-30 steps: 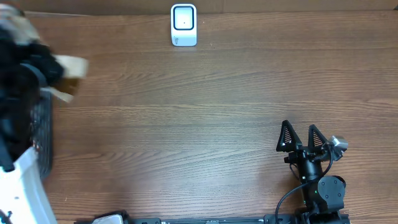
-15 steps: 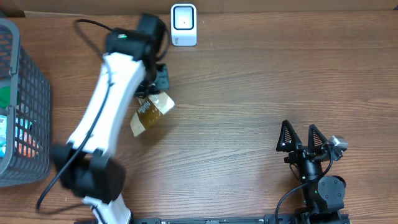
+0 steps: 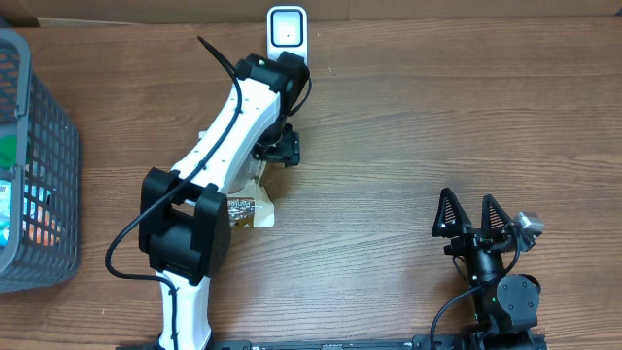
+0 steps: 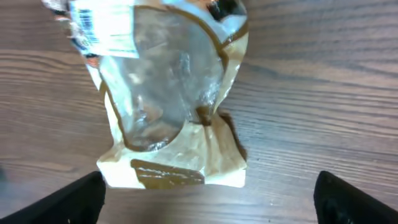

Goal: Scan the item barcode
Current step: 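Carry the snack bag to the table centre and release it, then return the left gripper to the basket and grasp the orange Kleenex pack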

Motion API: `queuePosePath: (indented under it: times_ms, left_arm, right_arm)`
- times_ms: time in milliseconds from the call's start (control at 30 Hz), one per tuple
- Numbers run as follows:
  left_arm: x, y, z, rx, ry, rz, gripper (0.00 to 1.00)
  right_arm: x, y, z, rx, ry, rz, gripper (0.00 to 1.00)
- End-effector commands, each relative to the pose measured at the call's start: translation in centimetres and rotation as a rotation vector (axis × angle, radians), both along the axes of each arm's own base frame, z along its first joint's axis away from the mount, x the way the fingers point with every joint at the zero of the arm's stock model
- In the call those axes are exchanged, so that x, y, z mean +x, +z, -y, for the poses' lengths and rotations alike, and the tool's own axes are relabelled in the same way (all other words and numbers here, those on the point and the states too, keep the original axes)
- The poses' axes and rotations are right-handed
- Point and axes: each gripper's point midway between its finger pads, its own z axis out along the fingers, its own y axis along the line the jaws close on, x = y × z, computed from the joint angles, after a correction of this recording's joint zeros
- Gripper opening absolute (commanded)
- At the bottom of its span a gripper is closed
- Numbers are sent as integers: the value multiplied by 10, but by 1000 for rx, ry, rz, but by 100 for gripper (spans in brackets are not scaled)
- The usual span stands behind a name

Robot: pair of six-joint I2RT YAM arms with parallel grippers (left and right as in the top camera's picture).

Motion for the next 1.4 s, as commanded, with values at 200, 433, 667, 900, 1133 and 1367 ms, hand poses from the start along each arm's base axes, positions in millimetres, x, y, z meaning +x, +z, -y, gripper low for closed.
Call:
queuePosePath:
  times_ms: [200, 433, 667, 900, 1133, 1367]
  left_arm:
    - [30, 182, -4, -144, 38, 431, 92]
    - [-8, 311, -98, -186, 280, 831, 99]
    - [-74, 352, -236, -81, 672, 1000, 100]
    - [-115, 302, -329, -47, 1014, 856, 100]
    - [-139, 244, -381, -25, 1193, 720, 100]
    - [-143, 195, -405, -22, 1233, 634, 100]
  right_arm:
    - [0, -3, 1, -4, -4, -2, 100]
    - [0, -3, 1, -4, -4, -2, 100]
    - [0, -3, 1, -4, -4, -2, 100]
    - [0, -3, 1, -4, -4, -2, 100]
    - [0, -3, 1, -4, -4, -2, 100]
    - [0, -3, 1, -4, -3, -2, 100]
